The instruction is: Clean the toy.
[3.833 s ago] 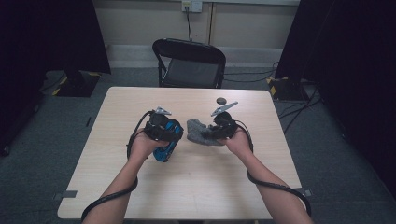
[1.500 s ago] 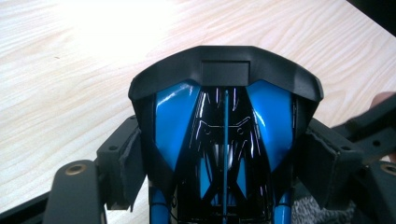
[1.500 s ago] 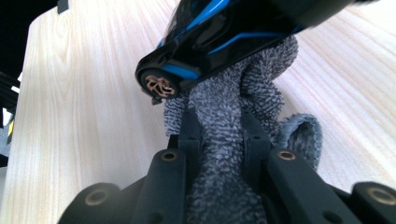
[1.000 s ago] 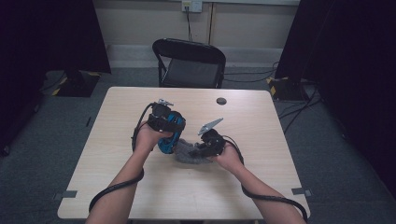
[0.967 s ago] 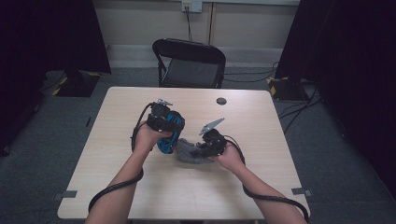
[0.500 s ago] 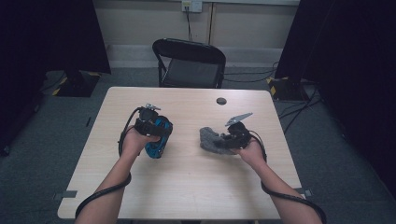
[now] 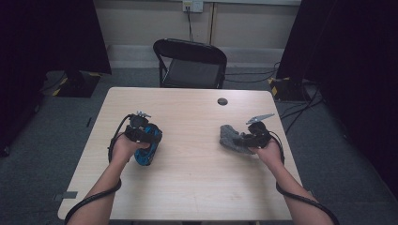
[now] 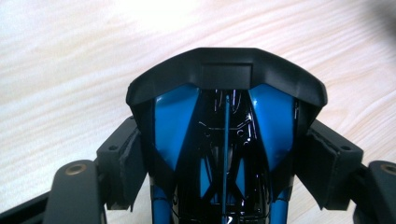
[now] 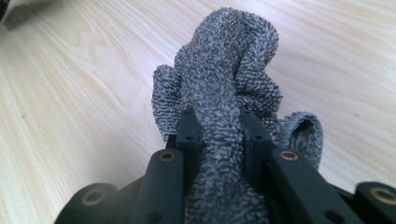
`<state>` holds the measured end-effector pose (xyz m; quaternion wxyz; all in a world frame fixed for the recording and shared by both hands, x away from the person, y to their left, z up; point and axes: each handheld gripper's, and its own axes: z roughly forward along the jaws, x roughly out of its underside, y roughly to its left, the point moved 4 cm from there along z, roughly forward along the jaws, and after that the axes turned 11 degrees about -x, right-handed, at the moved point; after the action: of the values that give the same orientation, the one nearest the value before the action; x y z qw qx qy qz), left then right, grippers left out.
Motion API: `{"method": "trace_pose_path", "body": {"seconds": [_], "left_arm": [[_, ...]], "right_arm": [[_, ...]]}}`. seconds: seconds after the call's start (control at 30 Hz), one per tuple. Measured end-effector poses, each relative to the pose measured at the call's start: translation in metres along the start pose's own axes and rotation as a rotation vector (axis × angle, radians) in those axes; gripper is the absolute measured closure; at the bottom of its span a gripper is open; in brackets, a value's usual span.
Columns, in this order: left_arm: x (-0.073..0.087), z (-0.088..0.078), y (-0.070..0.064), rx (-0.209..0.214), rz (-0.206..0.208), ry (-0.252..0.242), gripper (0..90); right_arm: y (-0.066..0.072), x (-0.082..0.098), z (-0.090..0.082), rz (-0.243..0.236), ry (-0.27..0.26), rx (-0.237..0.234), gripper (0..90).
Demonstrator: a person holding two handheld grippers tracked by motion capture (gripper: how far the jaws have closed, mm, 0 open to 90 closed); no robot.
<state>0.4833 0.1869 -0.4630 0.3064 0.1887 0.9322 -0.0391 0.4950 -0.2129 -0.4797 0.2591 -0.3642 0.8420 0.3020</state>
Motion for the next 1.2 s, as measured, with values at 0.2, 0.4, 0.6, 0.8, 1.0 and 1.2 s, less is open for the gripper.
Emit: {"method": "trace_pose_path", "body": {"seconds": [0.2, 0.4, 0.6, 0.8, 1.0, 1.2], "left_arm": [[0.003, 0.004, 0.004, -0.006, -0.006, 0.020, 25.6], [0.005, 0.011, 0.005, -0.010, -0.011, 0.035, 25.6], [0.005, 0.020, 0.004, -0.017, -0.010, 0.046, 25.6], [0.005, 0.030, 0.004, -0.023, -0.027, 0.053, 25.5], [0.008, 0.038, 0.006, -0.029, -0.032, 0.066, 25.5], [0.010, 0.044, 0.004, -0.033, -0.031, 0.065, 25.4]], "right_arm": [[-0.012, 0.011, -0.010, 0.035, -0.011, 0.036, 73.0], [-0.019, 0.018, -0.016, 0.057, -0.019, 0.061, 72.6], [-0.025, 0.023, -0.018, 0.073, -0.026, 0.072, 72.4], [-0.031, 0.027, -0.022, 0.105, -0.049, 0.085, 71.5], [-0.035, 0.031, -0.024, 0.117, -0.052, 0.109, 69.8], [-0.037, 0.032, -0.026, 0.124, -0.062, 0.119, 67.5]]}}
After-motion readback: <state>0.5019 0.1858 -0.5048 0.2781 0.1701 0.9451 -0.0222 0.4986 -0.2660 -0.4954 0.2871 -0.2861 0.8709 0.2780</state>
